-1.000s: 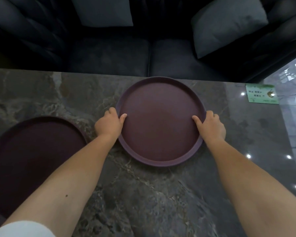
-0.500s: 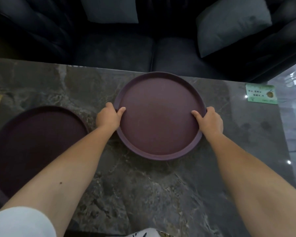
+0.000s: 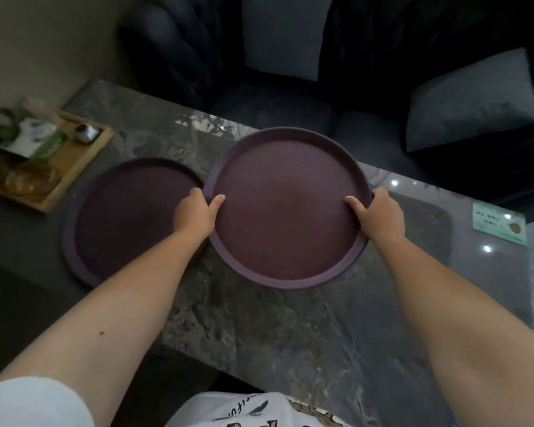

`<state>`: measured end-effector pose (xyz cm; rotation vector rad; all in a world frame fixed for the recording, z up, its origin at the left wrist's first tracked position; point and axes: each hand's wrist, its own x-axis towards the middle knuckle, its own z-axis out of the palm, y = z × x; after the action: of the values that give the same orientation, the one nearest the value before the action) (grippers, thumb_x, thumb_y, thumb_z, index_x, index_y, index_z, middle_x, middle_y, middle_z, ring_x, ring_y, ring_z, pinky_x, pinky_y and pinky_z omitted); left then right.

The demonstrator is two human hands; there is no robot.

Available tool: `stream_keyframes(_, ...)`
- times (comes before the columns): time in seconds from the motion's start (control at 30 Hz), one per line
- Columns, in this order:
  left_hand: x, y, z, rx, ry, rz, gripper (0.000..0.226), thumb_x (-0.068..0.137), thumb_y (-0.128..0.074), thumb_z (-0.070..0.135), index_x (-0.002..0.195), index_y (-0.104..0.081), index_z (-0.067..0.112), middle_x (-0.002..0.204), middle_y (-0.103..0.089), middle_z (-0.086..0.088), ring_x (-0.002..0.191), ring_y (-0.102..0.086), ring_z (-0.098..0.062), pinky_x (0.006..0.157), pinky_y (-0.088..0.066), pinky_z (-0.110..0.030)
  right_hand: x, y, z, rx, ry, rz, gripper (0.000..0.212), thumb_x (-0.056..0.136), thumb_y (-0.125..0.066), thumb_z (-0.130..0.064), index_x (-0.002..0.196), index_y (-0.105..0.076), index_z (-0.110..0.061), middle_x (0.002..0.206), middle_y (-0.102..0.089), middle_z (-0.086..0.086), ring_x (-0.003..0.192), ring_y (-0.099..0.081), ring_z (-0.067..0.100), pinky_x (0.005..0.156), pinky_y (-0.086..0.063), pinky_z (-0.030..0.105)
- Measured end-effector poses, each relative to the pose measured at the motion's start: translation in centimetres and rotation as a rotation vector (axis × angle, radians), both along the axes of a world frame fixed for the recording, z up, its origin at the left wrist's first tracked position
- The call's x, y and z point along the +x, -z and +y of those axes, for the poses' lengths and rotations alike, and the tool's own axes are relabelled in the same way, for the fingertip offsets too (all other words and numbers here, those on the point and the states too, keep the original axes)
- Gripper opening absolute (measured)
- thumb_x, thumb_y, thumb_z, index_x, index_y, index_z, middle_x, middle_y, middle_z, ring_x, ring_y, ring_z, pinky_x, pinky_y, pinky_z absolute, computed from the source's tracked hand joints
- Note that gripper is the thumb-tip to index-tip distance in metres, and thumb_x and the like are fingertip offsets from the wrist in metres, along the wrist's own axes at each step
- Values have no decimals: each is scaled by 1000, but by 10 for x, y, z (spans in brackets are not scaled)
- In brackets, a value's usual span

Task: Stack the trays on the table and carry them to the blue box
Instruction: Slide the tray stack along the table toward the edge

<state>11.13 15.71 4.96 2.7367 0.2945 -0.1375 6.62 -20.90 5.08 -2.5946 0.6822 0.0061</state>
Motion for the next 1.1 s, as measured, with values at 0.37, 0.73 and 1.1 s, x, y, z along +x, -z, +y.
stream_keyframes(0.37,-68,-8,124,7,-244,-10,45,90,-47,56,90,-42,11,87,-59,-13,73,-53,-29,57,-36,-36,28,-11,126,-4,-264,-3,62,81,-58,-66,104,-51,-8,95,-64,14,85,-60,37,62,-42,37)
stream_keyframes(0.73,-66,6,260,39,-278,12,45,91,-48,53,93,-45,8,77,-49,-5,65,-47,-22,48,-33,-32,44,4,267,-18,-311,45,63,83,-57,-64,109,-48,-7,99,-65,17,86,-60,37,62,-43,38)
stream_keyframes(1.1,-23,39,327,144,-157,107,45,90,-46,56,91,-43,12,73,-49,-3,59,-47,-19,44,-33,-30,52,43,335,-56,-220,110,57,85,-58,-58,103,-49,-4,103,-63,22,93,-59,43,71,-46,45)
